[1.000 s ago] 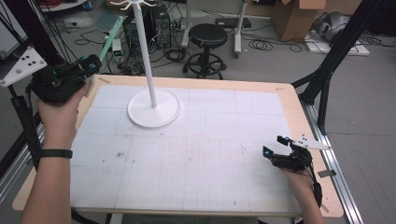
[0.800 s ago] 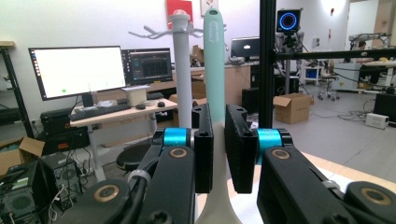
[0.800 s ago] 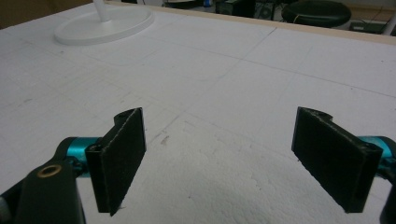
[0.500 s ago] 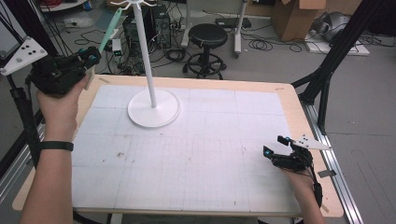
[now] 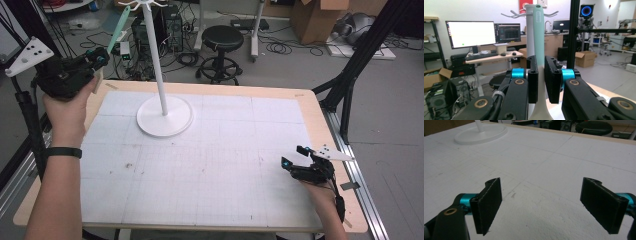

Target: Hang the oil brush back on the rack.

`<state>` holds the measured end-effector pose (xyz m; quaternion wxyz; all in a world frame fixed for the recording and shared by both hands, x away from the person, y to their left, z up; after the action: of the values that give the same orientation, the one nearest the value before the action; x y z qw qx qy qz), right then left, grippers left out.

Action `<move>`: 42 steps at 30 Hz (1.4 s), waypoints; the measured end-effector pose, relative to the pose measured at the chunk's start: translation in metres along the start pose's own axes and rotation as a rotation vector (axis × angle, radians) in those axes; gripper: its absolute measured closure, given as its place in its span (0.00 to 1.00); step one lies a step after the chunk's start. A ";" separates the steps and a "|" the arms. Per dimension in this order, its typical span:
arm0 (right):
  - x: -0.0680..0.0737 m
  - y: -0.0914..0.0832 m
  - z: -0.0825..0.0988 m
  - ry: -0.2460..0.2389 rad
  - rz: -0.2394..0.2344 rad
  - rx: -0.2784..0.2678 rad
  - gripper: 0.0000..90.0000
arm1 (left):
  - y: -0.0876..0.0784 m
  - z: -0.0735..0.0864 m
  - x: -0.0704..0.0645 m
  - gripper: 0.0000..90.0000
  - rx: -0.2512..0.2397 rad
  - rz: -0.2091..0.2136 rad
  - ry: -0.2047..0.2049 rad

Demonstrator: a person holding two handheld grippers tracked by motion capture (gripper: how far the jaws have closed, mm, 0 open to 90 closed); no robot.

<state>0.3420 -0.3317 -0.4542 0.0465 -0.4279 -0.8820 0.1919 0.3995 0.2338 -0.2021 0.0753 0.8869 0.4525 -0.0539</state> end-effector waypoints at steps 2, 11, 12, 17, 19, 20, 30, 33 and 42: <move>0.000 0.000 0.000 0.000 0.001 0.000 0.19 | 0.001 0.000 0.000 0.91 -0.001 -0.005 0.004; 0.000 0.000 0.000 0.000 -0.001 -0.002 0.19 | 0.005 0.002 0.000 0.91 0.003 -0.010 0.007; 0.000 0.000 0.000 0.002 -0.002 -0.002 0.19 | 0.006 0.003 0.000 0.91 0.006 -0.014 0.009; 0.000 0.000 0.000 0.001 -0.002 -0.002 0.19 | 0.010 0.003 0.001 0.91 0.007 -0.023 0.013; 0.000 0.000 0.000 -0.001 -0.001 -0.001 0.19 | 0.013 0.004 0.001 0.91 0.010 -0.027 0.016; 0.000 0.000 0.000 0.000 -0.002 -0.002 0.19 | 0.014 0.004 0.001 0.91 0.009 -0.029 0.014; 0.000 0.000 0.000 0.003 -0.005 0.001 0.19 | 0.025 0.011 0.004 0.91 0.023 -0.046 0.024; 0.001 0.000 0.000 0.002 -0.005 0.001 0.19 | 0.028 0.013 0.004 0.91 0.032 -0.051 0.031; 0.001 -0.001 0.000 0.002 -0.007 0.001 0.19 | 0.039 0.026 0.001 0.87 0.108 -0.066 0.060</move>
<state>0.3409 -0.3317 -0.4544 0.0483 -0.4251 -0.8833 0.1918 0.4310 0.2077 -0.2243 0.0121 0.8756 0.4799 -0.0541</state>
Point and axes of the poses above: each handheld gripper's, and its own axes: y roughly forward along the jaws, z roughly out of its underside, x roughly to its left, the point moved 6 cm from there along y, roughly forward along the jaws, and after that the axes turned 11 degrees about -y, right-handed, at the moved point
